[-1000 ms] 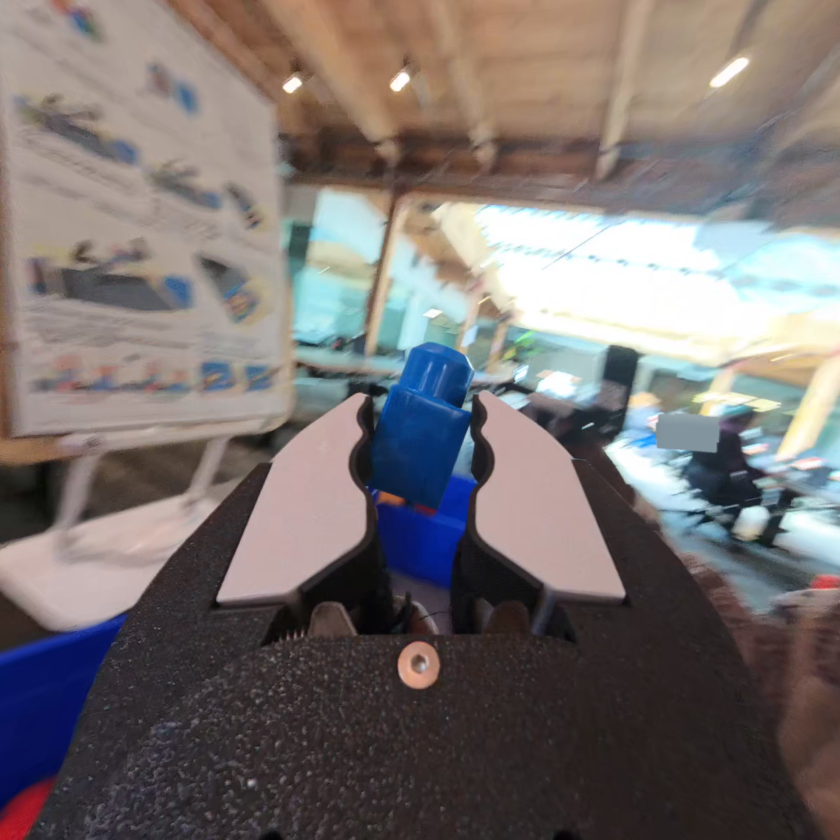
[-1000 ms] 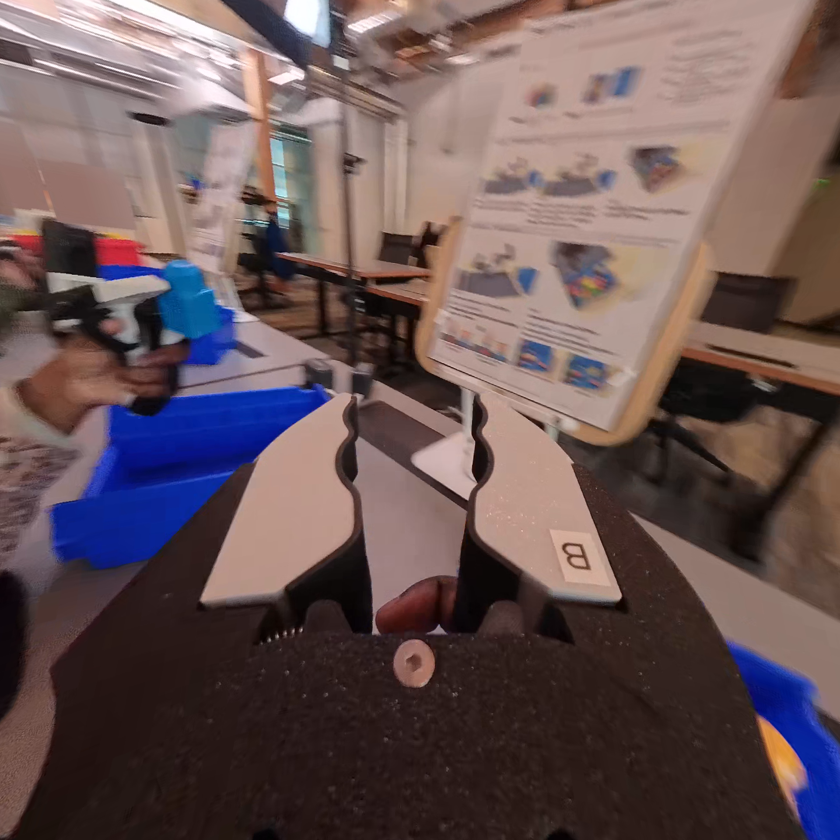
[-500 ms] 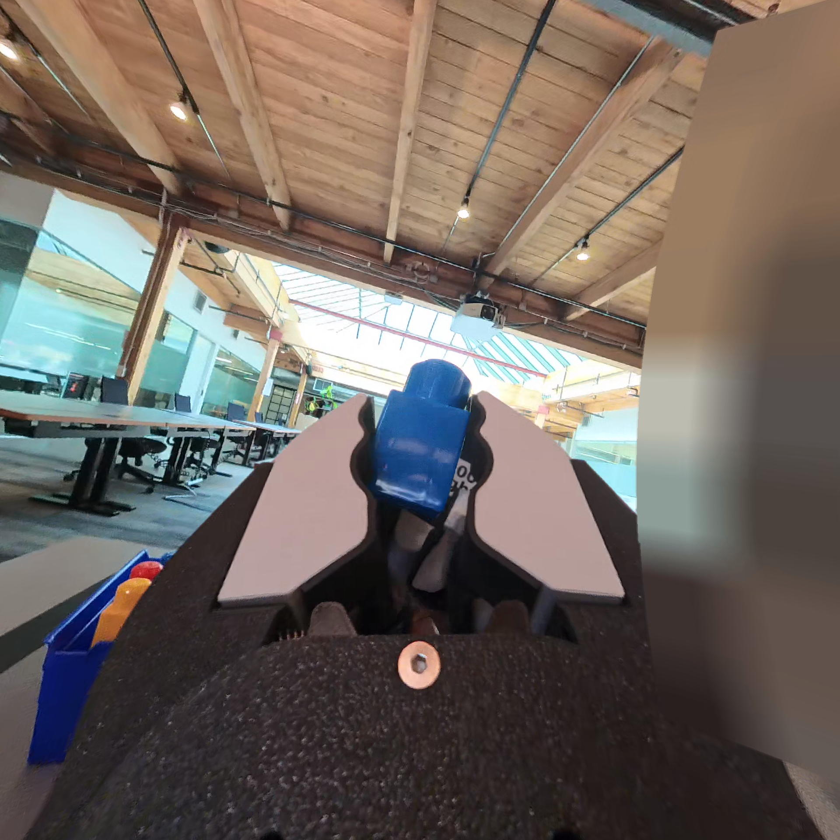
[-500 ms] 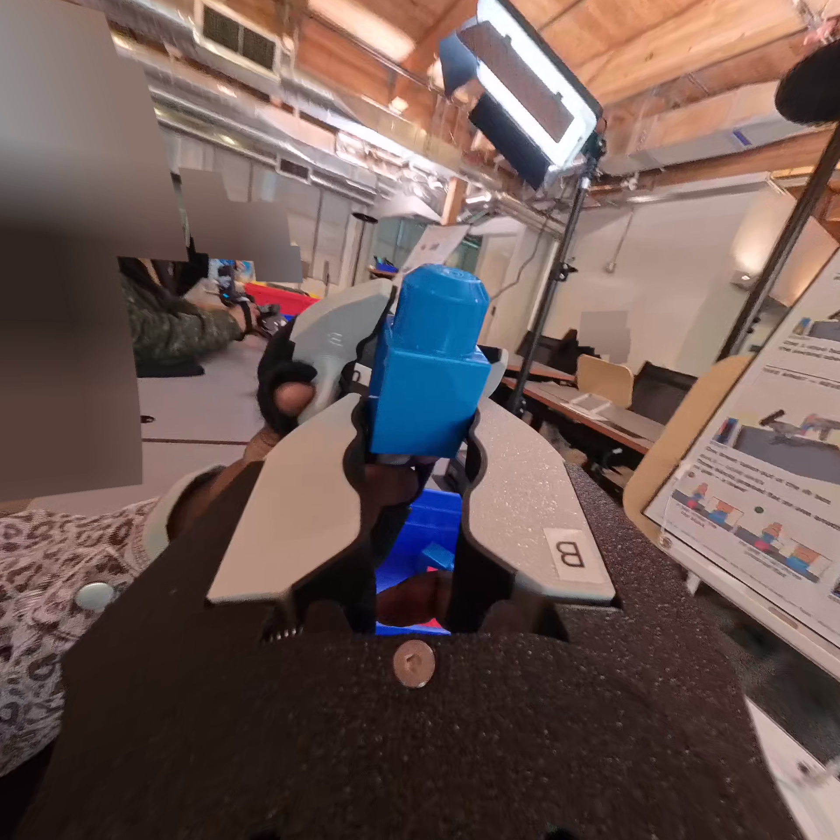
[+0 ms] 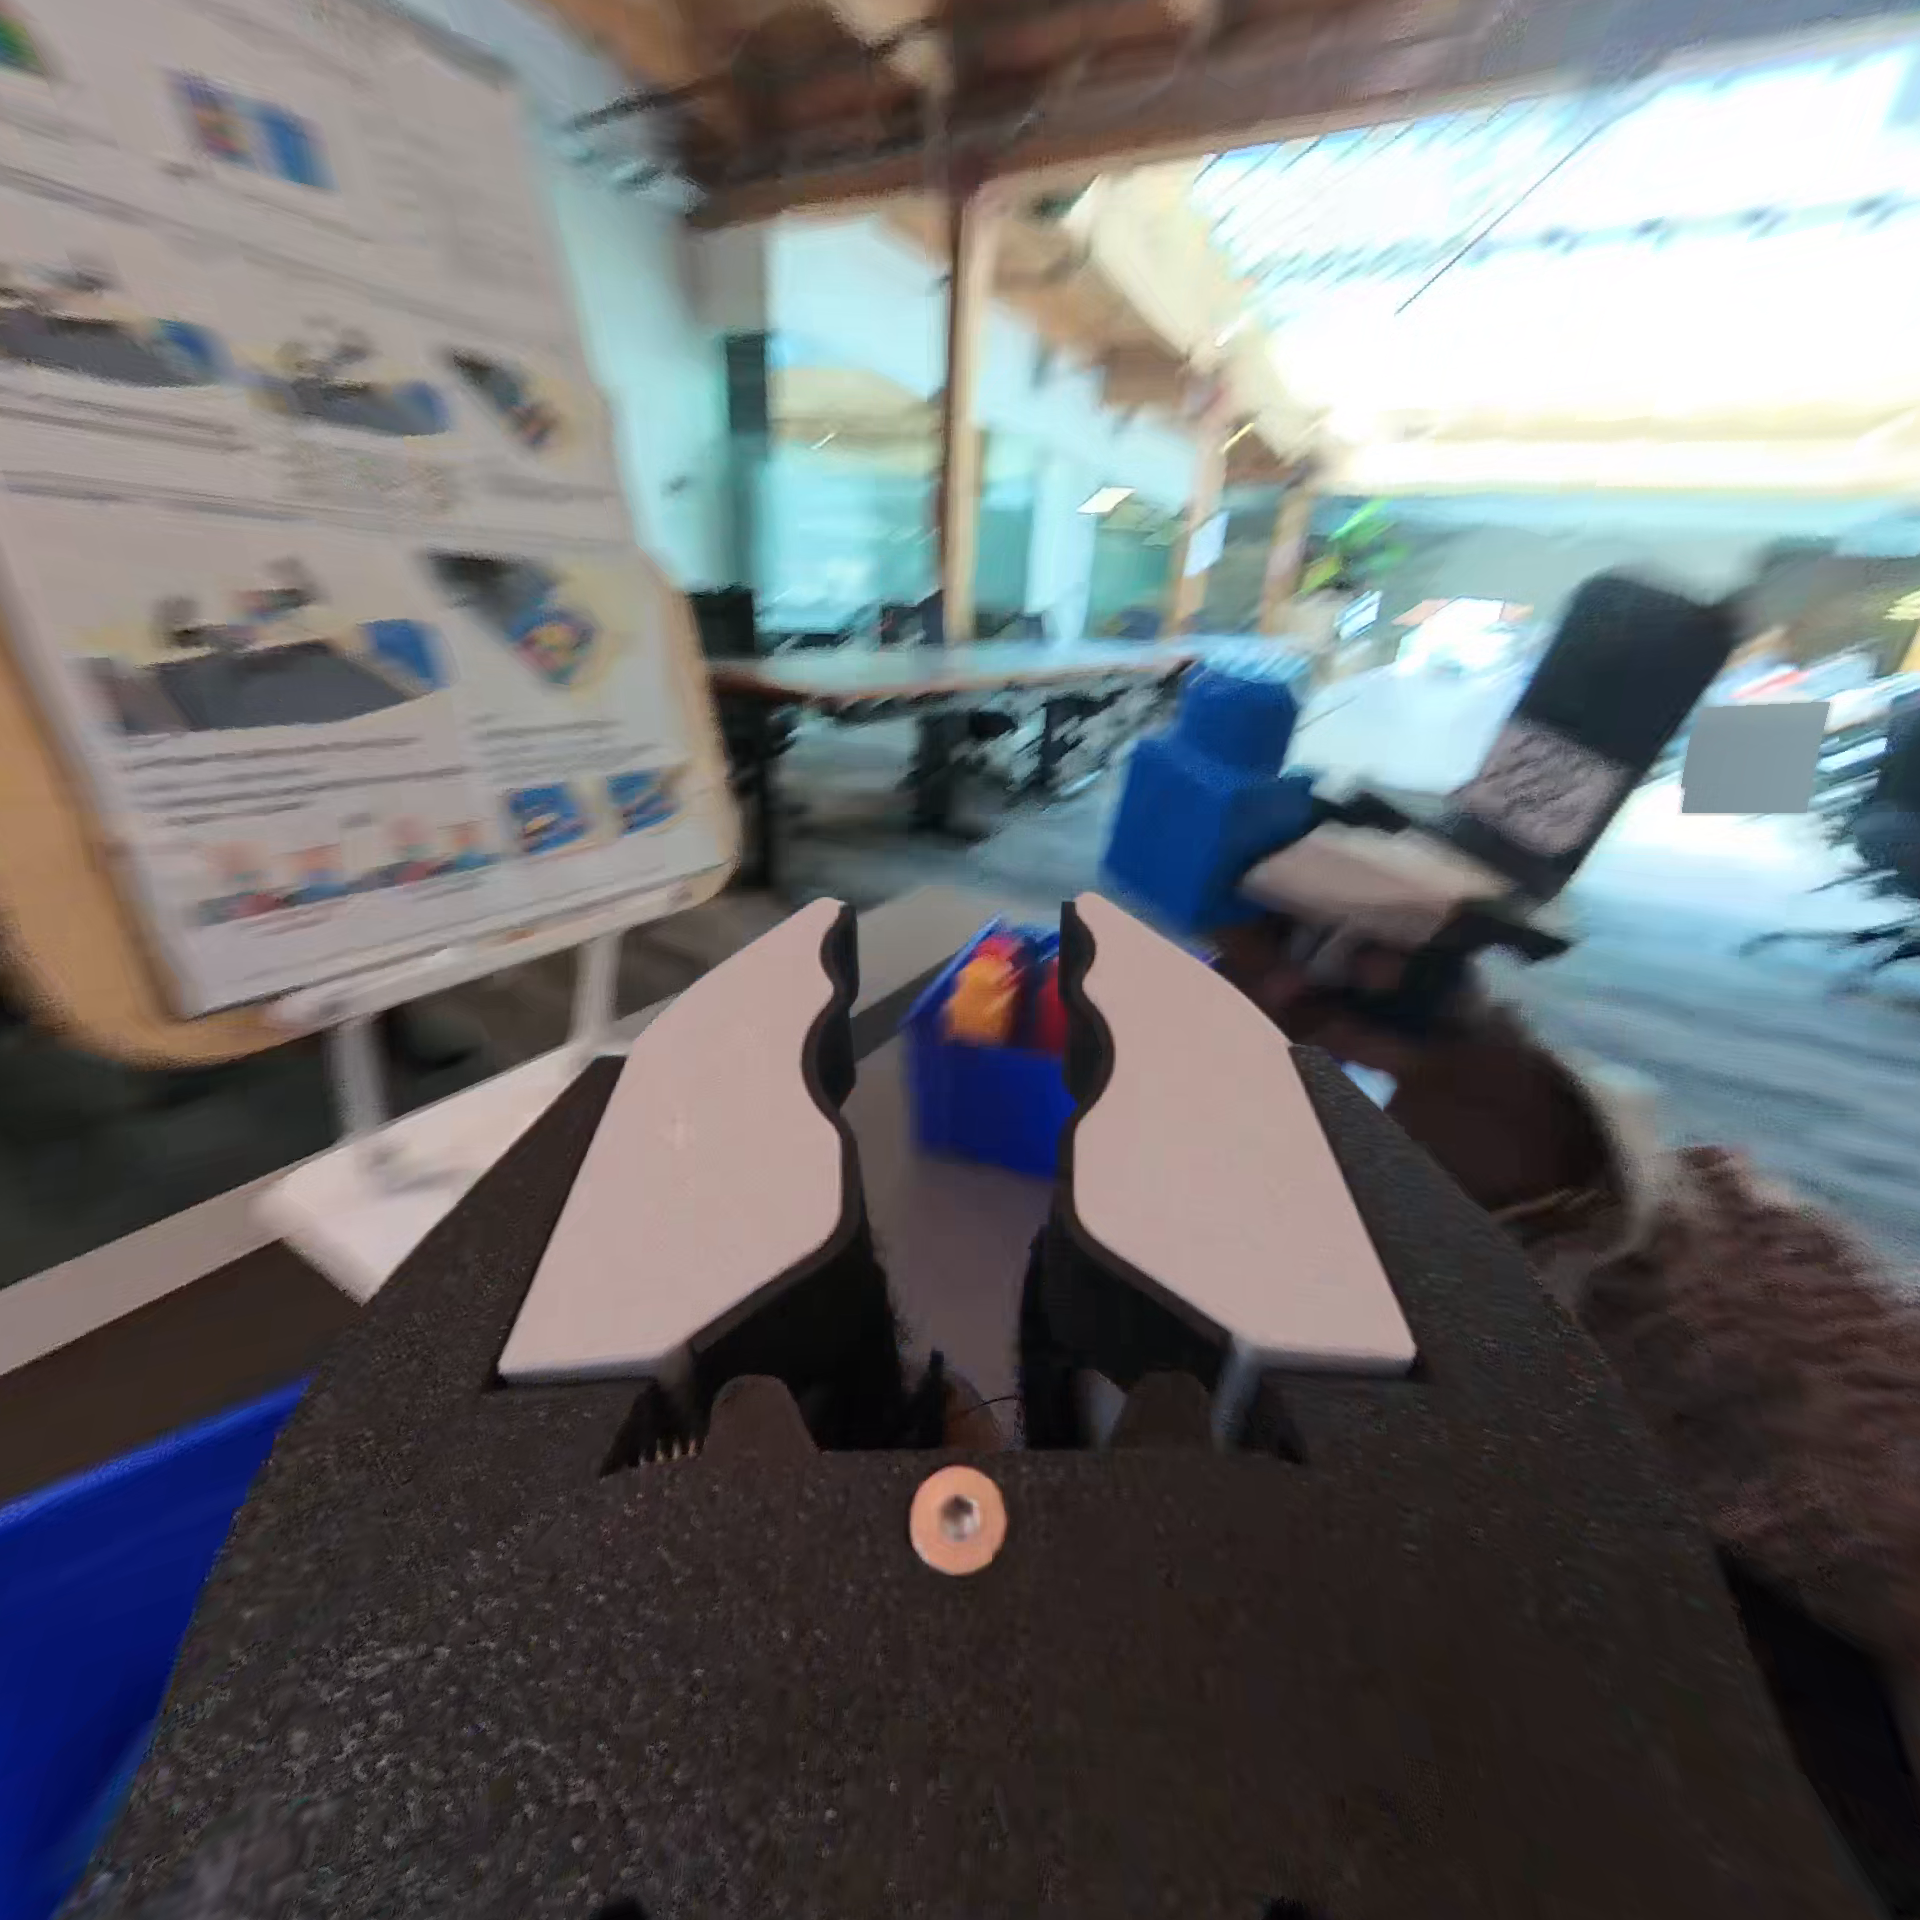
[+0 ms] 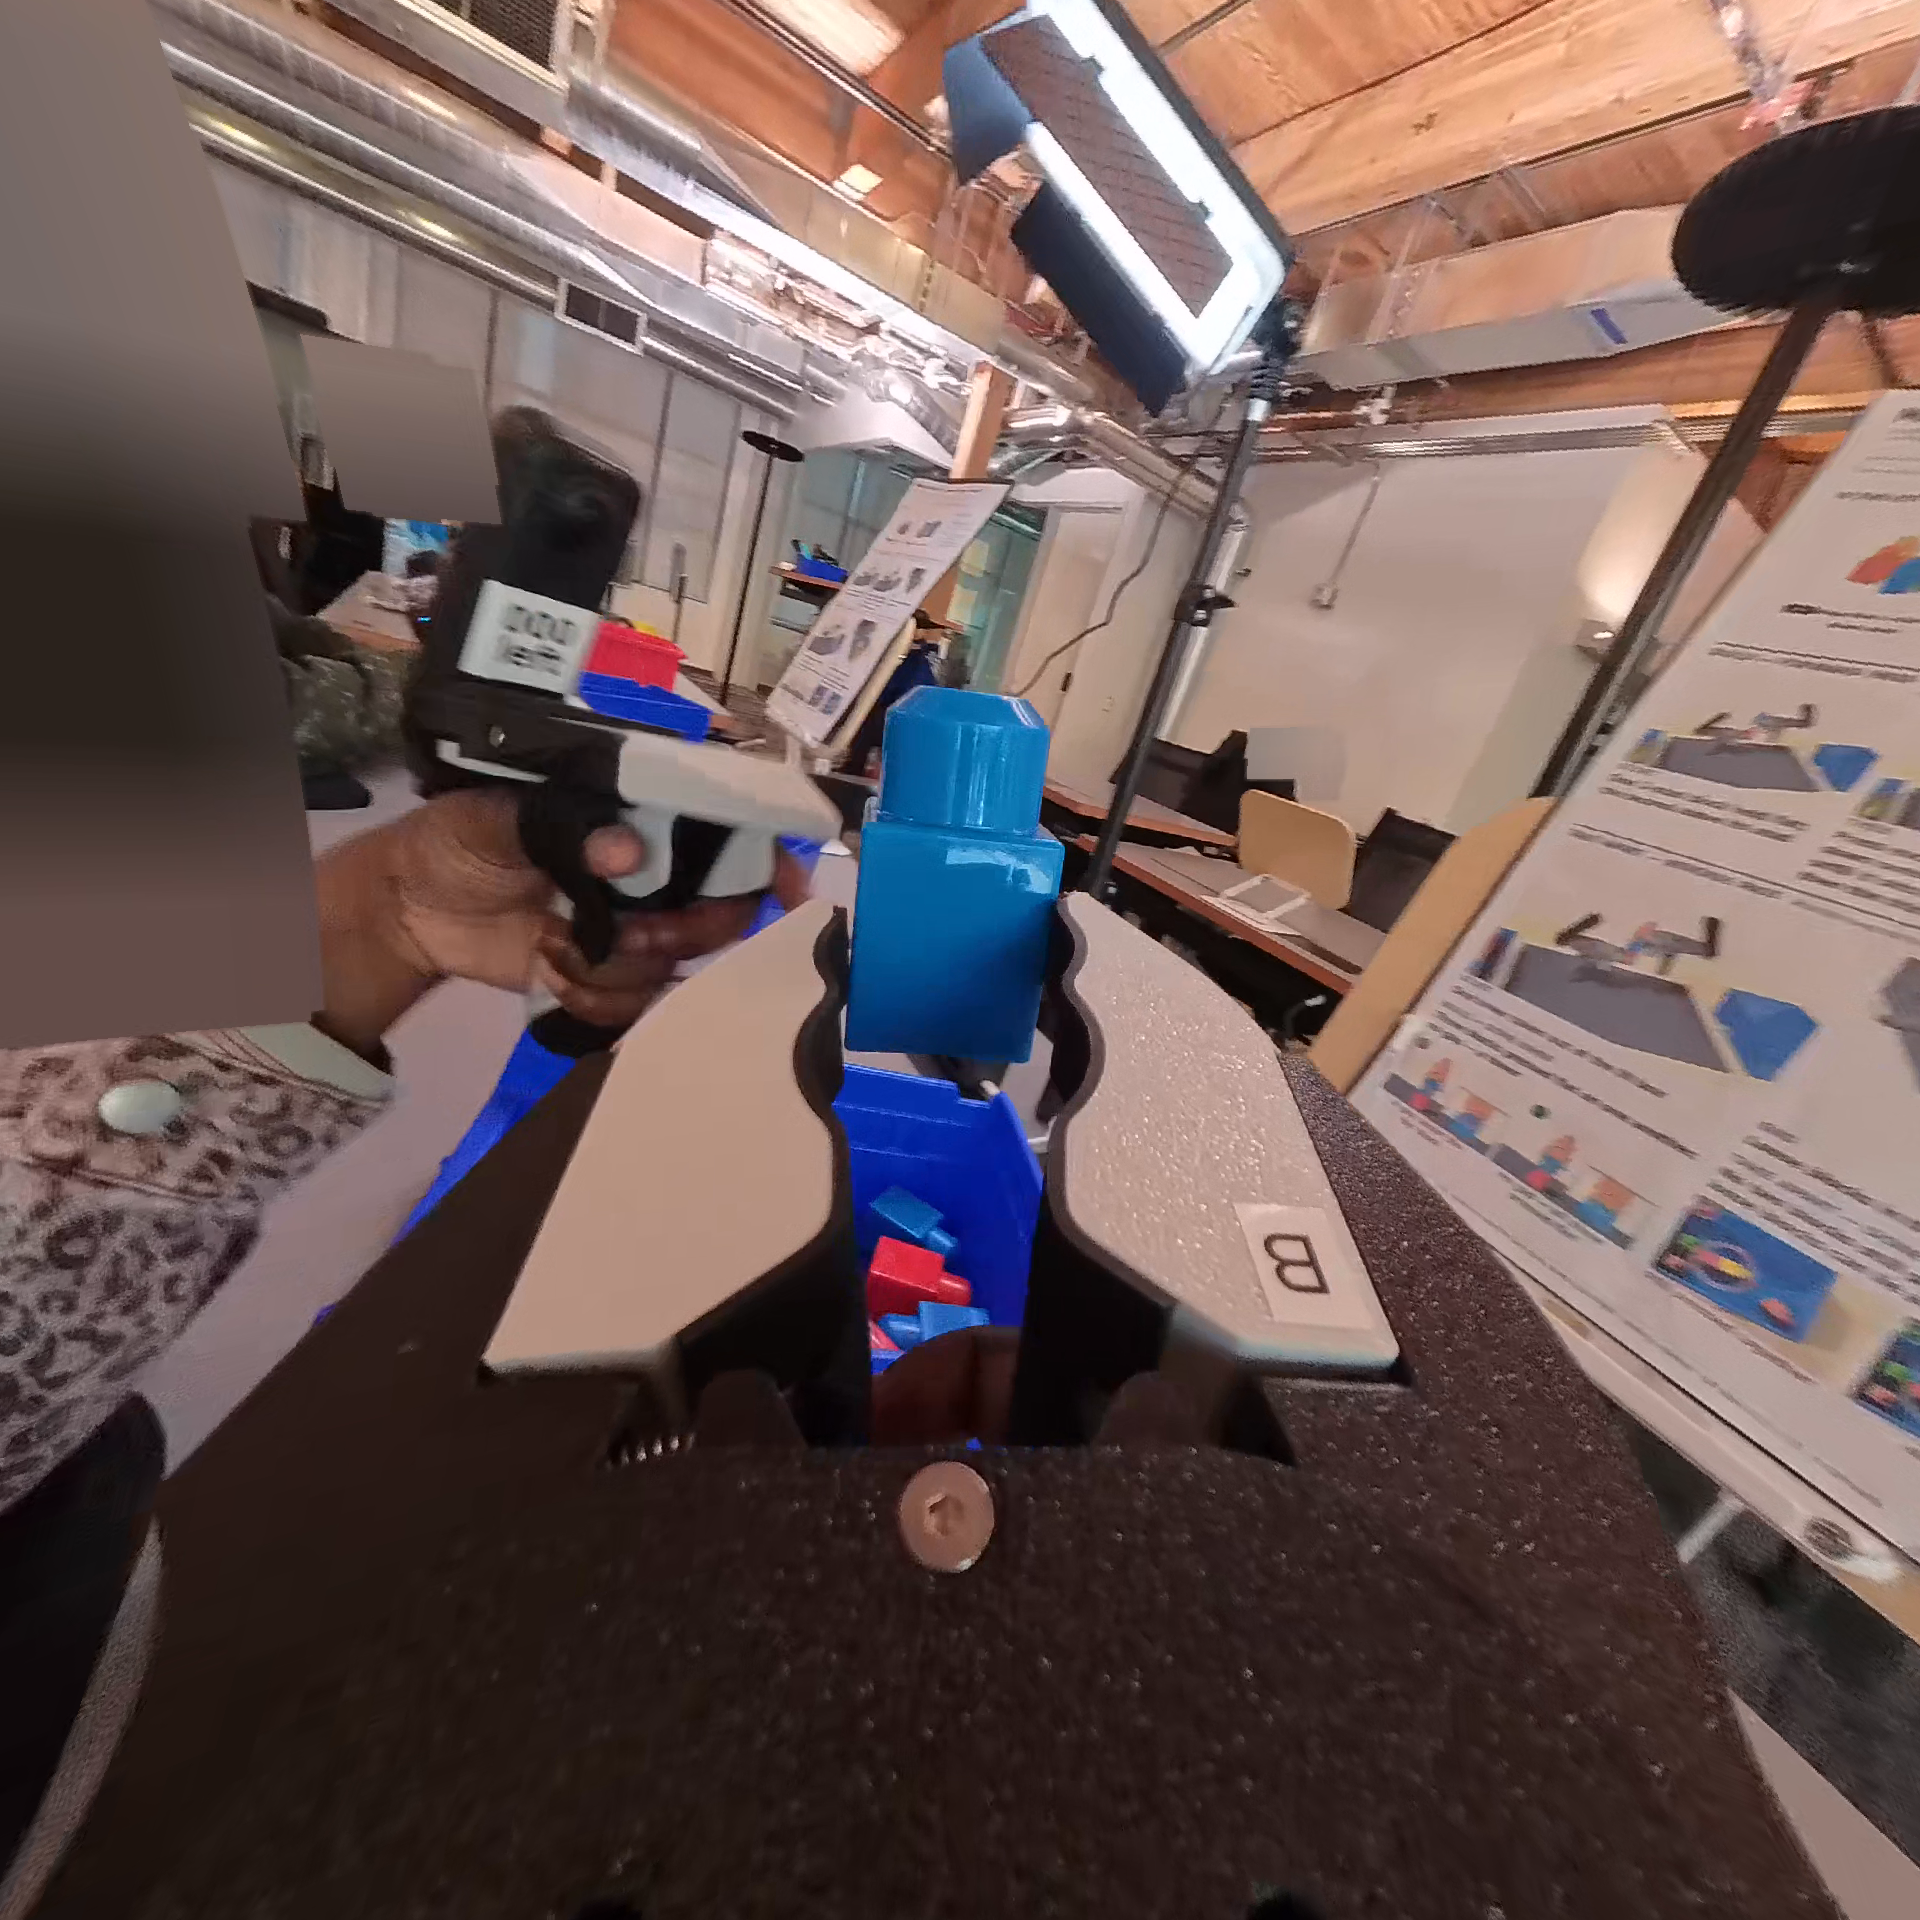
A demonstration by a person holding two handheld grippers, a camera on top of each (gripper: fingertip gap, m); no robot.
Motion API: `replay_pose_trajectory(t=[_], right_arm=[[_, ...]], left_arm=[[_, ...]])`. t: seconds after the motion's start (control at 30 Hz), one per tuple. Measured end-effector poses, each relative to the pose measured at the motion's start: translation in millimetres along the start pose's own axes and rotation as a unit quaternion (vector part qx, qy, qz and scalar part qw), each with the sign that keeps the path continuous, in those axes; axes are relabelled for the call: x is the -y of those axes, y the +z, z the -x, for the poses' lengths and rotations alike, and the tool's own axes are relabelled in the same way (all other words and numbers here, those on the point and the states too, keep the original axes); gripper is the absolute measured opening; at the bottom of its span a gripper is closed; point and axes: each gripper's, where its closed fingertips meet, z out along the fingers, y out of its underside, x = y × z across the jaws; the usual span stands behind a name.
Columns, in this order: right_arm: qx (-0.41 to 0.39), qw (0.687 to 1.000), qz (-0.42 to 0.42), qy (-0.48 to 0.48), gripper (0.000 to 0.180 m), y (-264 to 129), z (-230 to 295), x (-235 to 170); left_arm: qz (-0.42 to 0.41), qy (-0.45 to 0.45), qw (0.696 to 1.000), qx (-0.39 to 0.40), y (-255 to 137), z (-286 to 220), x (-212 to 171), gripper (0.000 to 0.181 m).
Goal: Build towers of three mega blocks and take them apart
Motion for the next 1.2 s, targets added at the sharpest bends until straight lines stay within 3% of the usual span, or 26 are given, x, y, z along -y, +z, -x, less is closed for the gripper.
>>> replay_pose_trajectory(t=[0.07,0.1,0.17,0.23,0.3,0.37,0.47,0.6,0.67,0.7,0.73,0.77,0.87,0.93,1.03,1.1,1.2], right_arm=[[-0.018,1.000,0.002,-0.003,0.036,-7.8,-11.1,1.2],[-0.027,1.000,0.002,-0.004,0.036,-11.3,-16.1,1.9],[-0.042,0.999,0.002,-0.008,0.036,-17.8,-24.4,3.8],[-0.051,0.999,-0.001,-0.007,0.036,-22.7,-29.6,6.2],[-0.058,0.998,-0.006,-0.007,0.036,-26.0,-33.1,8.6],[-0.061,0.998,-0.009,-0.008,0.036,-28.1,-34.5,10.3],[-0.073,0.997,-0.008,-0.020,0.036,-31.8,-38.1,12.8],[-0.087,0.996,-0.020,-0.020,0.036,-39.1,-44.5,19.8],[-0.091,0.995,-0.031,-0.015,0.036,-43.2,-47.0,24.4],[-0.092,0.995,-0.036,-0.013,0.036,-45.2,-48.0,26.4],[-0.093,0.995,-0.039,-0.009,0.036,-46.7,-48.7,27.9],[-0.094,0.995,-0.041,-0.006,0.036,-48.0,-49.0,29.2],[-0.091,0.995,-0.040,-0.008,0.037,-48.4,-48.4,30.2],[-0.079,0.996,-0.028,-0.008,0.037,-45.3,-45.5,25.4],[-0.067,0.998,-0.018,0.001,0.036,-38.4,-40.6,20.2],[-0.047,0.998,-0.036,0.024,0.036,-33.9,-33.7,24.1],[0.002,0.994,-0.093,0.060,0.036,-29.4,-16.2,39.3]], left_arm=[[0.134,0.055,0.982,0.121,-28.1,37.9,-32.0,0.038],[0.214,0.069,0.964,0.144,-45.5,46.2,-53.8,0.038],[0.370,0.051,0.922,0.100,-80.5,34.4,-106.4,0.044],[0.508,0.036,0.858,0.072,-117.5,27.6,-155.4,0.047],[0.601,0.004,0.789,0.126,-144.6,46.1,-185.2,0.050],[0.647,-0.072,0.749,0.120,-153.0,42.2,-205.8,0.053],[0.653,-0.096,0.748,0.061,-144.4,28.7,-225.4,0.066],[0.722,-0.112,0.681,0.048,-165.2,8.6,-264.2,0.082],[0.723,-0.046,0.686,0.064,-160.1,16.4,-275.0,0.073],[0.744,-0.008,0.666,0.060,-165.6,22.0,-274.3,0.048],[0.750,0.005,0.657,0.069,-167.0,27.9,-272.6,0.042],[0.735,0.006,0.672,0.090,-161.5,36.5,-269.3,0.042],[0.622,0.030,0.773,0.125,-131.5,57.3,-239.3,0.041],[0.519,0.077,0.837,0.157,-109.1,71.7,-197.9,0.041],[0.295,0.091,0.938,0.156,-63.4,66.8,-110.5,0.041],[0.166,0.069,0.978,0.101,-41.8,42.9,-56.6,0.041],[0.074,0.063,0.995,0.009,-22.2,3.7,-9.1,0.041]])
